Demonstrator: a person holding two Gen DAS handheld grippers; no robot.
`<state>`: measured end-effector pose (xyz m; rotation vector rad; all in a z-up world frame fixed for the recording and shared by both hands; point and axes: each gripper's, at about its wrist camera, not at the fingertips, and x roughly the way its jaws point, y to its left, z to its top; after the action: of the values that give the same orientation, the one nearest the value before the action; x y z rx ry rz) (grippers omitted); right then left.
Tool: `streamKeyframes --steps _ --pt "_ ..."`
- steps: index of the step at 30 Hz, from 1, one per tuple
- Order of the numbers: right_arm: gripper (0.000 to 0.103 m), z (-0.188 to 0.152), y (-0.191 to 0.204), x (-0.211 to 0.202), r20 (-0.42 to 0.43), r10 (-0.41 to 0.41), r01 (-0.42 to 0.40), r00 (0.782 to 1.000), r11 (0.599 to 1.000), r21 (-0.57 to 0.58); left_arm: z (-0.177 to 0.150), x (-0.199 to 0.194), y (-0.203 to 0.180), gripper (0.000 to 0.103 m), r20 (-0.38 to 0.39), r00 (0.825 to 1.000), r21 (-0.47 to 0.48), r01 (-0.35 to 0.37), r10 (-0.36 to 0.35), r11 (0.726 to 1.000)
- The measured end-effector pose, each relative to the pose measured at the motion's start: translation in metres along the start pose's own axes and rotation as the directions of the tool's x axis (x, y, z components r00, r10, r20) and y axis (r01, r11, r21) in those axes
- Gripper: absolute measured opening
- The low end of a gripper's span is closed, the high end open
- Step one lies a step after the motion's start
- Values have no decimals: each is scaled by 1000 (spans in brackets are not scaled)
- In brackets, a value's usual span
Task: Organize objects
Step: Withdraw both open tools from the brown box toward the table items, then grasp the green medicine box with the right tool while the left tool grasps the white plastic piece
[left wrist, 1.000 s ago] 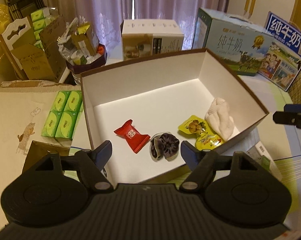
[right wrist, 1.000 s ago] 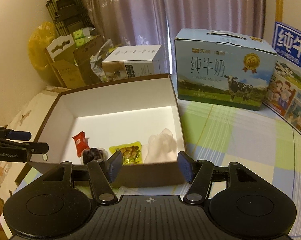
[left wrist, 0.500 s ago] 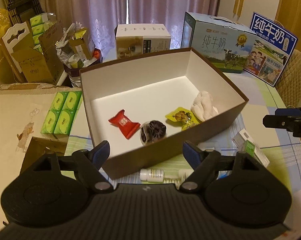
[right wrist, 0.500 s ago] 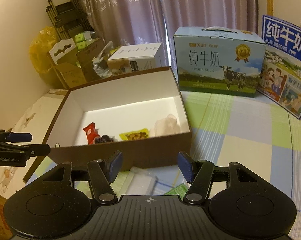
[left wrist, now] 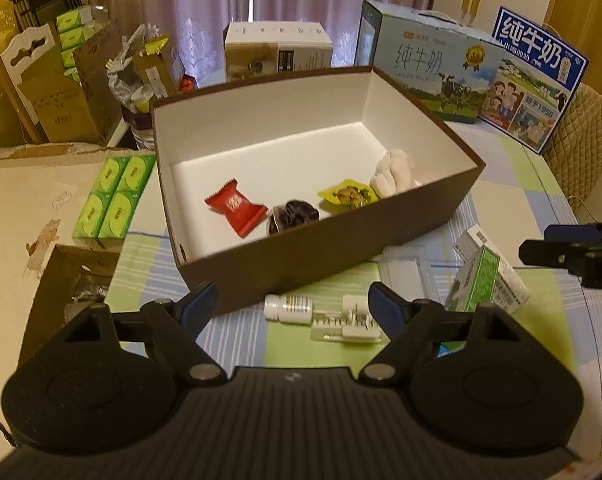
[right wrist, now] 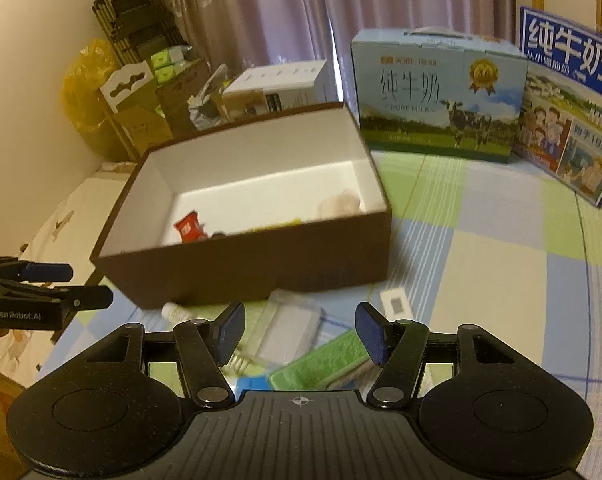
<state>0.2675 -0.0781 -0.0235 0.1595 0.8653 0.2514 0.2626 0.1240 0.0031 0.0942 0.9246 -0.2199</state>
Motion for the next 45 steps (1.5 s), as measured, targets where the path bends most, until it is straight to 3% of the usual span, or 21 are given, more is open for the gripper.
streamKeyframes --steps 23,42,45 --pt "58 -41 -16 30 -117 -27 40 993 993 113 -30 39 -11 80 -91 996 -4 19 -19 1000" --pt "58 -29 -26 80 -183 -111 154 977 958 242 -36 65 -14 80 -121 992 2 21 -21 1000" --pt "49 -32 -27 80 -191 -111 153 975 963 223 -37 68 -18 80 -124 992 6 32 -31 999"
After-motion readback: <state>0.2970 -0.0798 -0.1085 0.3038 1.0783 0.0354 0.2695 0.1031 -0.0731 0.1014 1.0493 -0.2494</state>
